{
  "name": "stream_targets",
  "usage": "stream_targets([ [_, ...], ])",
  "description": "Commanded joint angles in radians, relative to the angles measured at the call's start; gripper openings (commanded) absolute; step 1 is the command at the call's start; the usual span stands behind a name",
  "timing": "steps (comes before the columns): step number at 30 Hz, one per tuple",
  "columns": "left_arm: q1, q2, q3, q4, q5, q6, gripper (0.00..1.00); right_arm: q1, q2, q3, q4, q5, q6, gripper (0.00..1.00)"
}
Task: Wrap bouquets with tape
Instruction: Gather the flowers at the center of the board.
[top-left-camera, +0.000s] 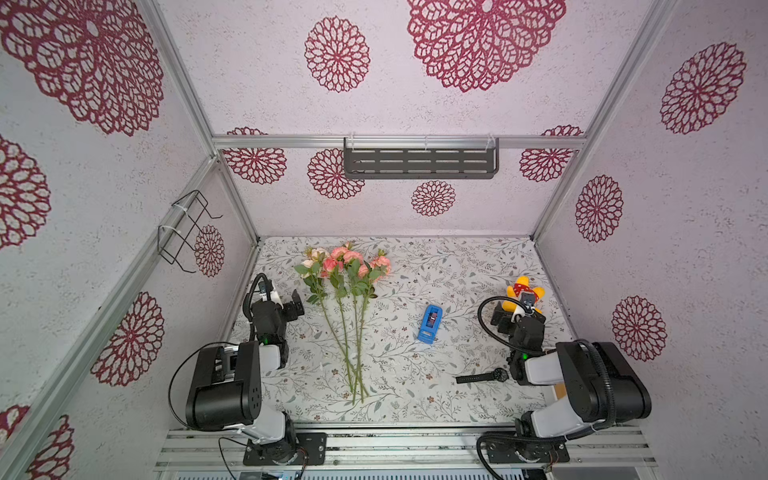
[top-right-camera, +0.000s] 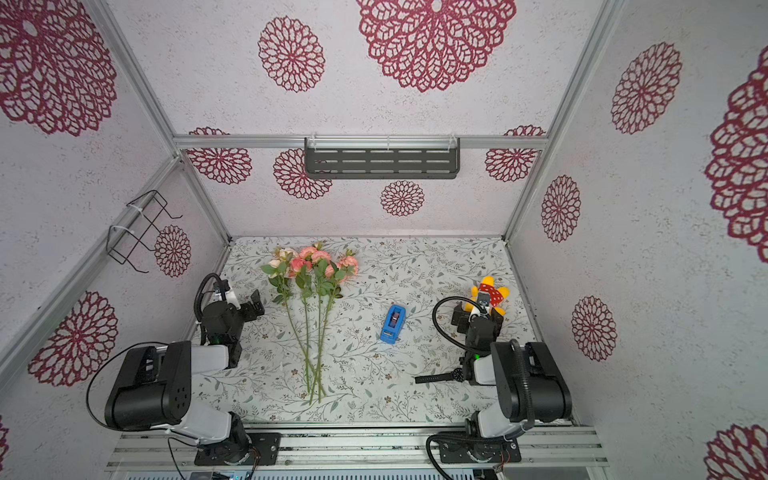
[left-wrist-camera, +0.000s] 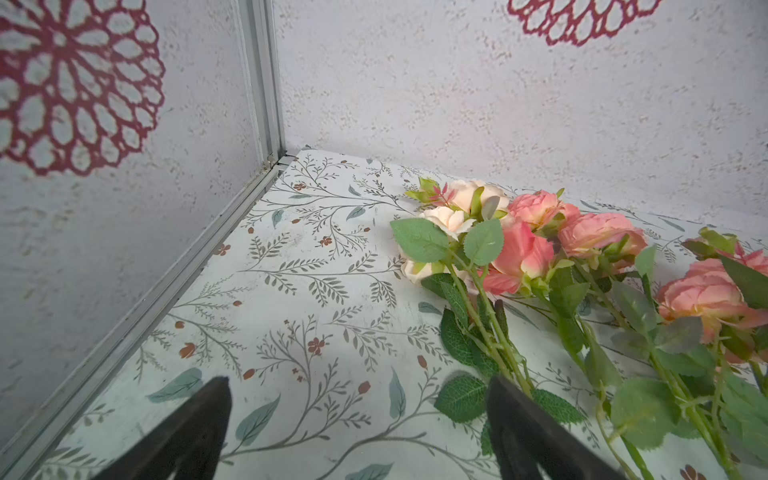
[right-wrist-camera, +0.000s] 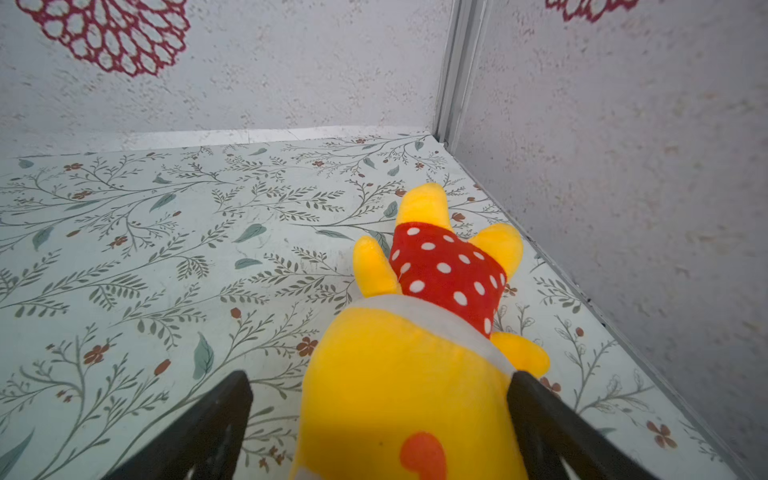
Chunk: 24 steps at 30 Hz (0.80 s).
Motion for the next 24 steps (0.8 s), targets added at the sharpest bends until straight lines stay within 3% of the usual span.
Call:
stream_targets([
  [1, -0.005, 0.007, 0.015, 0.017, 0.0, 0.017, 0.98, 0.005, -0.001, 0.02, 0.045, 0.007, -0.015, 0.99],
  [24, -0.008, 0.006, 0.017, 0.014, -0.015, 0.019, 0.98, 0.005, 0.0, 0.019, 0.045, 0.008, -0.013, 0.99],
])
